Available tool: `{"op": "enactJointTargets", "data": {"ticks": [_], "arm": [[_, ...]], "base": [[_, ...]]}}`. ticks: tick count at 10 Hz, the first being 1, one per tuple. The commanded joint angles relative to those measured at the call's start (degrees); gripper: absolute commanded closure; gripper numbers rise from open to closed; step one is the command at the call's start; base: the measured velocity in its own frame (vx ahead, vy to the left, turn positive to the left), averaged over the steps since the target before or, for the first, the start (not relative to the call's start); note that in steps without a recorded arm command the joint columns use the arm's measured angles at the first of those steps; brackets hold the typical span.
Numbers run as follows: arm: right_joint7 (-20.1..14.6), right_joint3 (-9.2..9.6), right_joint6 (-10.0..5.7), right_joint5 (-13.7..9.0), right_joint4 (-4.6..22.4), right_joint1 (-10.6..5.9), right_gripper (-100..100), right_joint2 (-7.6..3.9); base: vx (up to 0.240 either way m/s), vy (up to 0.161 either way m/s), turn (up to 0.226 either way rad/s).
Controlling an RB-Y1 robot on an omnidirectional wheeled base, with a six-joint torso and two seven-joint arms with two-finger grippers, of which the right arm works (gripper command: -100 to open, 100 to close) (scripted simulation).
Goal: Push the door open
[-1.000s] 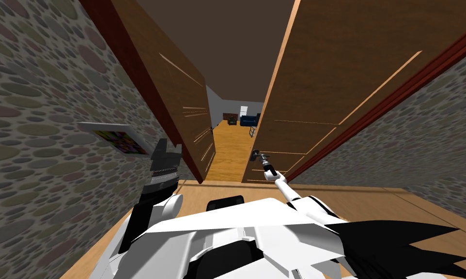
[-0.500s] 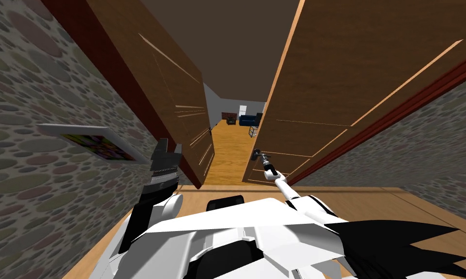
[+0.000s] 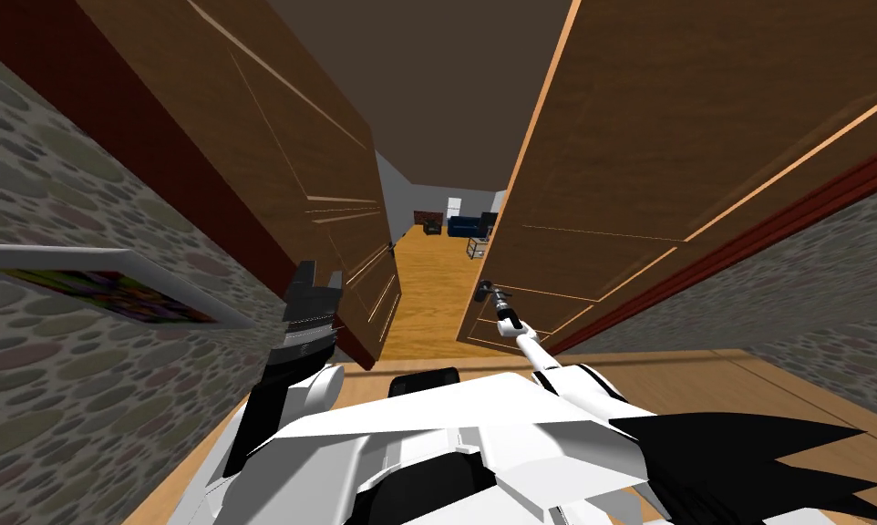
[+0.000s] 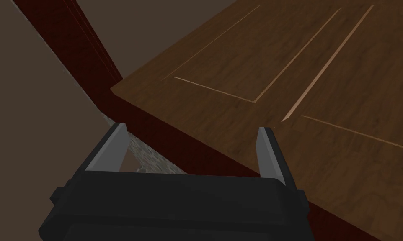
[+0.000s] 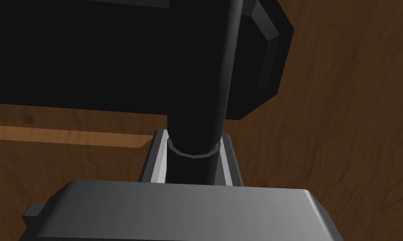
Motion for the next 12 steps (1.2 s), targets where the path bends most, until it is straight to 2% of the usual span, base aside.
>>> {"op": "enactJointTargets", "data": {"ticks": [1, 4, 5, 12], "arm": [[0.9, -1.61, 0.48, -0.3, -0.9, 0.54, 100, -0.34], [2.3, -3.80, 0.58, -0.6, 0.4, -0.08, 100, 0.14], [2.3, -3.80, 0.58, -0.6, 0.4, -0.08, 100, 0.14], [5.8, -9.24, 0.83, -1.2, 3.8, -1.63, 100, 1.31]], "base": [[0.147, 0.037, -0.070], [0.176, 0.044, -0.080], [0.126, 0.022, -0.052], [0.204, 0.048, -0.095]]}}
